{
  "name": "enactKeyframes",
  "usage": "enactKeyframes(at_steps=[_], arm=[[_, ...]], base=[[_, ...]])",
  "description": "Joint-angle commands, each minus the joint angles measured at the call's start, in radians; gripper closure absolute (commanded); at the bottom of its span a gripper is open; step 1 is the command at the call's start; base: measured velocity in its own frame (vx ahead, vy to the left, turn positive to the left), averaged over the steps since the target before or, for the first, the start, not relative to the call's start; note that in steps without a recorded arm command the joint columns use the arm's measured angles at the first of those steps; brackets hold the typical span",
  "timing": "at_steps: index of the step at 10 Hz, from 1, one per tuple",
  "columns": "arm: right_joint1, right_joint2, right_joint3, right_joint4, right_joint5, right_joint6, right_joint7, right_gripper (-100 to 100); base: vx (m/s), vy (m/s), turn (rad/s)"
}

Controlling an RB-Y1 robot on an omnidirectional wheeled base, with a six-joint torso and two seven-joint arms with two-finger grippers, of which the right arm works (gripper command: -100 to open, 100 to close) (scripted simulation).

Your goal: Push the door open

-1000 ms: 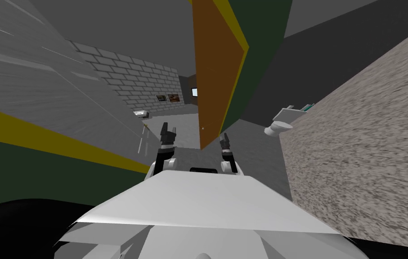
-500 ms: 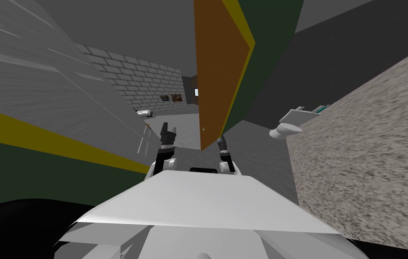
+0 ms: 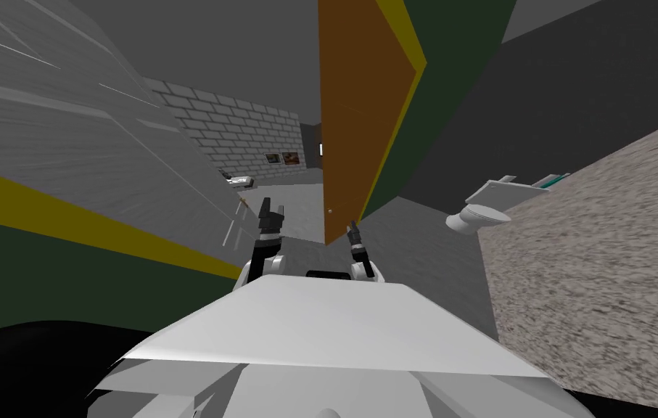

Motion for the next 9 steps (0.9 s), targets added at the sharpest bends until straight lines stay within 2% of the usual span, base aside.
enactKeyframes(at_steps=[1,5,6,9], arm=[[-0.013,0.002,0.013,0.042,0.002,-0.006,0.000,-100],[-0.049,0.006,0.041,0.148,0.008,-0.025,0.000,-100],[-0.049,0.006,0.041,0.149,0.008,-0.025,0.000,-100],[-0.075,0.010,0.062,0.226,0.011,-0.038,0.000,-100]], base=[[0.086,-0.064,0.111],[0.087,-0.063,0.103],[0.053,-0.046,0.041],[0.059,-0.042,0.094]])
